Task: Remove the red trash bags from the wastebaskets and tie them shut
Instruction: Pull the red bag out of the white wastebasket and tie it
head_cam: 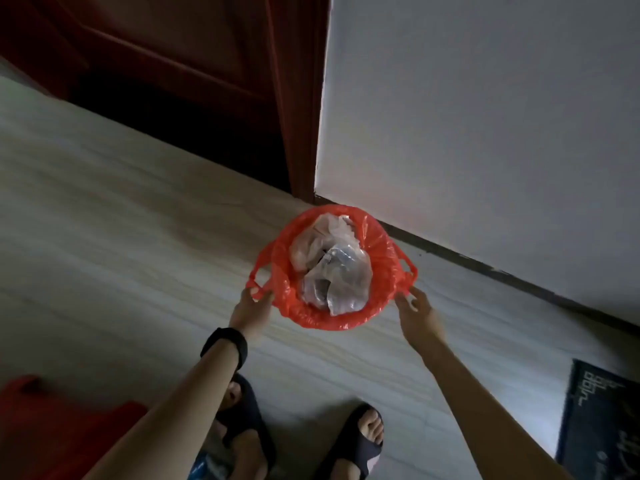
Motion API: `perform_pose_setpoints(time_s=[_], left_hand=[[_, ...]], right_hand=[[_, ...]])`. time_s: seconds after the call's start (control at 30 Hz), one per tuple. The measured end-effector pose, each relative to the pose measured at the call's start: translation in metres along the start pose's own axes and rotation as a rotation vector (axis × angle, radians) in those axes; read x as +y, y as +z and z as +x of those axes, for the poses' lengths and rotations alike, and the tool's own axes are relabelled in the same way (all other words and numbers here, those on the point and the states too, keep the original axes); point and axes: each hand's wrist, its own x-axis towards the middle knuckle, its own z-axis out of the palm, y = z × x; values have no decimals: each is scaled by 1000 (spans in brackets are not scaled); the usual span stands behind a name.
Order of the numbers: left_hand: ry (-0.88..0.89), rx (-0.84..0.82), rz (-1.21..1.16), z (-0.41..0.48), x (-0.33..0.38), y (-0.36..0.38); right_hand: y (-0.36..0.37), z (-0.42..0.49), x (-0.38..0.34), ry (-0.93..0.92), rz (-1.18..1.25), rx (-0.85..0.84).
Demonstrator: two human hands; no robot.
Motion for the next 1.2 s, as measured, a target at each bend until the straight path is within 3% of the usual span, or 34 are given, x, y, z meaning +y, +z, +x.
perform_pose_setpoints(time_s=[0.13,0.3,0.6,0.83,0.97,1.2], left_hand=[[-248,-6,-330,54,-15,18],[-292,-51,-529,94,-25,22],[-166,-73,-463,63,-14,-11],[184,20,-328,14,4,-28],[397,94,-324,-6,26,-24],[605,-125,-297,-8,57,-6]], right_hand=[[30,61,16,368,500,-23],[48,98,11,389,797,-66],[26,69,-7,390,845,207],[14,10,-30,0,677,274],[24,-16,-45,-255,464,161],[52,-26,-65,-652,91,34]])
